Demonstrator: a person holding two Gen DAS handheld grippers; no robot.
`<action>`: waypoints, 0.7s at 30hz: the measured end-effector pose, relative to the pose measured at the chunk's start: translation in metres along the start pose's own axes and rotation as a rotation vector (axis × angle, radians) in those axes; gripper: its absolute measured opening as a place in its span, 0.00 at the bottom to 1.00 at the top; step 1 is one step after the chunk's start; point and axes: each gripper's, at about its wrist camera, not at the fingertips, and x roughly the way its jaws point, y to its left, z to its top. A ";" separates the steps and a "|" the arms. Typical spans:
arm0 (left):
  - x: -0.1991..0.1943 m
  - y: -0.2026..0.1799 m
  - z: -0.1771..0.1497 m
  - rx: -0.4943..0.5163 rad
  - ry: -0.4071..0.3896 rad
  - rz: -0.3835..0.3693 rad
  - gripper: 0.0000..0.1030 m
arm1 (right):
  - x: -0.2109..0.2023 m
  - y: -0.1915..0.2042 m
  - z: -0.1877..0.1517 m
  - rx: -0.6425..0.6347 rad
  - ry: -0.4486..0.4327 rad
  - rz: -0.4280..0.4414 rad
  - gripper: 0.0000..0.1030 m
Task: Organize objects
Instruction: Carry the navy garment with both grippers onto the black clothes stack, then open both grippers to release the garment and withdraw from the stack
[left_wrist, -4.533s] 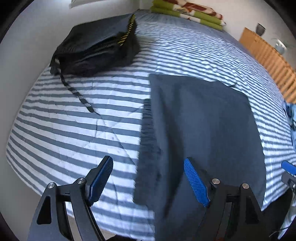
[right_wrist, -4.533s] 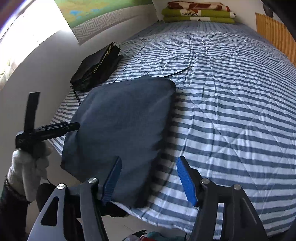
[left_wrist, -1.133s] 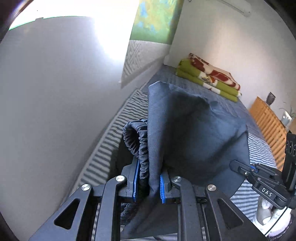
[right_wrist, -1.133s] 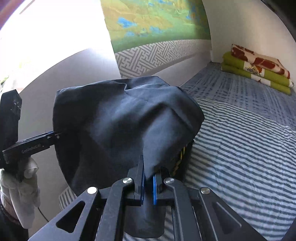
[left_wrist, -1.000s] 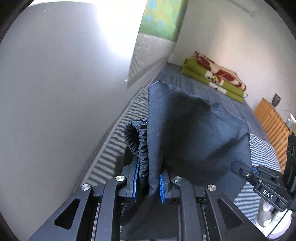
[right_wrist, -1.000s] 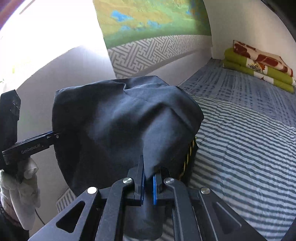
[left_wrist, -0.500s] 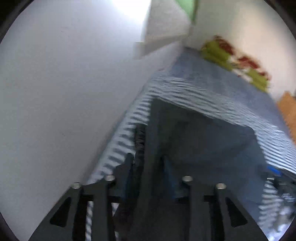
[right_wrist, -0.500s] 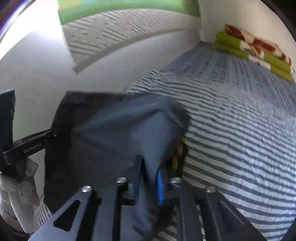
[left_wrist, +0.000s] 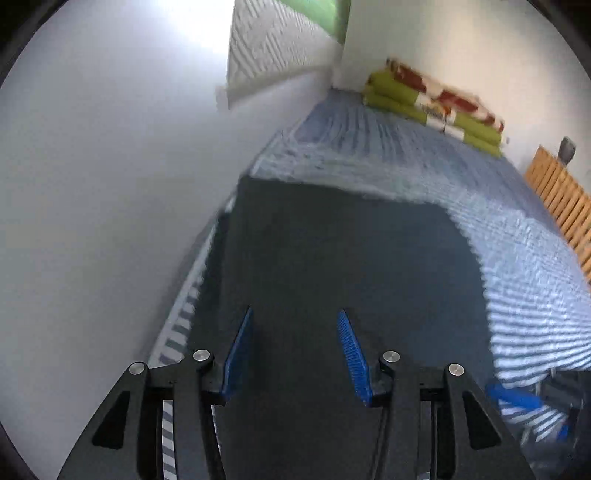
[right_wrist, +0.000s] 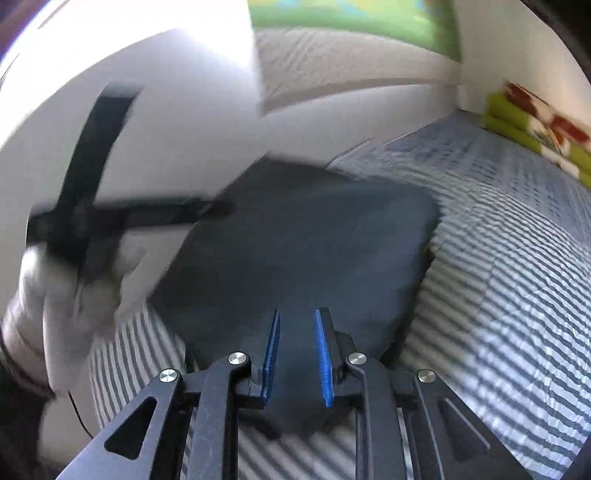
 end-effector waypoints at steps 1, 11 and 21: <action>0.013 0.002 -0.003 -0.015 0.026 0.007 0.49 | 0.007 0.011 -0.013 -0.043 0.035 -0.010 0.17; 0.048 0.016 -0.006 -0.073 0.059 0.077 0.54 | 0.022 0.013 -0.066 -0.083 0.207 -0.019 0.17; 0.022 -0.004 -0.090 -0.061 0.169 0.121 0.57 | -0.059 0.000 -0.095 0.020 0.189 -0.043 0.17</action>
